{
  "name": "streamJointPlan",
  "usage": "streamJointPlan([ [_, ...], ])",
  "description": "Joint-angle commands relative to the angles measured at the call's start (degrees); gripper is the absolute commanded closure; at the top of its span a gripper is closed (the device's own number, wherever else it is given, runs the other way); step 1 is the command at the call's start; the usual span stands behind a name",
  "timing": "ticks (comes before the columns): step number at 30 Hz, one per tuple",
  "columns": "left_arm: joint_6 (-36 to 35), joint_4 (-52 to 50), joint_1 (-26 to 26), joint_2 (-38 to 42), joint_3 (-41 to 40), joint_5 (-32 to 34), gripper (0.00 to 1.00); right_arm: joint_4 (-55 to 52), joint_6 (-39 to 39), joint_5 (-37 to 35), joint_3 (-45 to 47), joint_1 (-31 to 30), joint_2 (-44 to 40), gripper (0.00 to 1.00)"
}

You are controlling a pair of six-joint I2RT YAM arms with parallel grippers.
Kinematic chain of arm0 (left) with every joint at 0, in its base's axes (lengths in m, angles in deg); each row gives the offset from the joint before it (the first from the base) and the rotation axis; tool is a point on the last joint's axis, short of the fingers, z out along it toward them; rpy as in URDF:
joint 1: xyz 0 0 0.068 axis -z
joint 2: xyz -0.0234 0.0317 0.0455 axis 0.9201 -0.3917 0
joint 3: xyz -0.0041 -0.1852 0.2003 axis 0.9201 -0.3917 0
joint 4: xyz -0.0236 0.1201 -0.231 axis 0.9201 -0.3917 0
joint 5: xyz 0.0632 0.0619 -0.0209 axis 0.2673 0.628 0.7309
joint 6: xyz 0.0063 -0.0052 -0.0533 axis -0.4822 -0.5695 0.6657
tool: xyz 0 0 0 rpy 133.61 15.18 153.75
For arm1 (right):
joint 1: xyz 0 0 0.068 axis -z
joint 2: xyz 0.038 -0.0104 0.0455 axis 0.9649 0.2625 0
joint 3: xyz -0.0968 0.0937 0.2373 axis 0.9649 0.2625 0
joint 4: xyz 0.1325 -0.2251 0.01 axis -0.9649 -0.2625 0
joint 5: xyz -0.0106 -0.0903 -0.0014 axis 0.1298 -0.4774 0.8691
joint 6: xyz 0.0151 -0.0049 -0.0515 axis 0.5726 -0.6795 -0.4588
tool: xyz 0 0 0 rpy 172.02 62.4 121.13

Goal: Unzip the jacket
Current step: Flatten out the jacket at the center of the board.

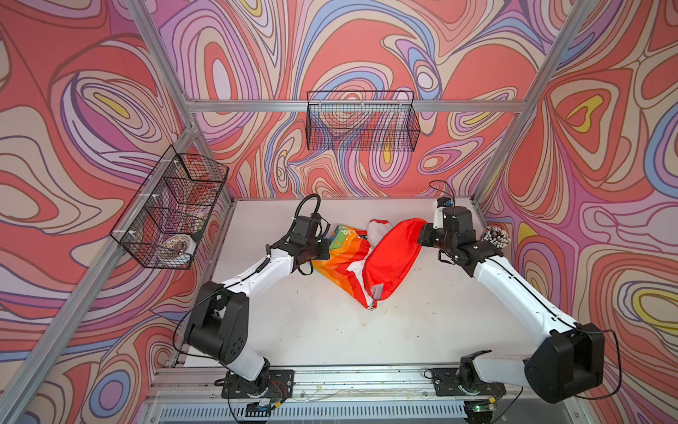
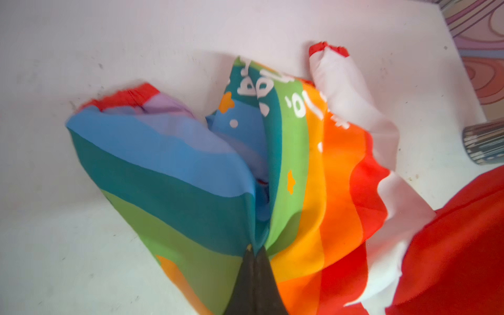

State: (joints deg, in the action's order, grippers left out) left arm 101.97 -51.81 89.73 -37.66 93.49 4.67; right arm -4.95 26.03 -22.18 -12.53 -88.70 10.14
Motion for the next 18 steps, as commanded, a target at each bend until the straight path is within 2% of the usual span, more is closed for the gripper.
streamJointPlan([
  [1,3.7,-6.0,-0.3,8.9,1.7,6.0,1.0,-2.4,-1.6,-2.5,-6.0,0.1,-3.7,1.0],
  [5,4.6,-13.0,-0.2,16.5,8.2,9.9,1.0,-5.4,-4.3,-3.2,-15.3,0.1,-5.5,1.0],
  [11,3.6,-21.8,-0.2,21.1,21.4,13.4,1.0,-9.3,-7.0,-3.8,-30.2,0.1,-4.7,1.0],
  [14,2.9,-24.3,0.4,21.6,26.6,15.3,1.0,-10.6,-7.3,-7.1,-33.2,0.1,-4.4,1.0],
  [18,2.5,-24.2,3.2,20.6,26.4,17.7,1.0,-14.8,-6.0,-13.3,-30.9,0.1,-3.0,1.0],
])
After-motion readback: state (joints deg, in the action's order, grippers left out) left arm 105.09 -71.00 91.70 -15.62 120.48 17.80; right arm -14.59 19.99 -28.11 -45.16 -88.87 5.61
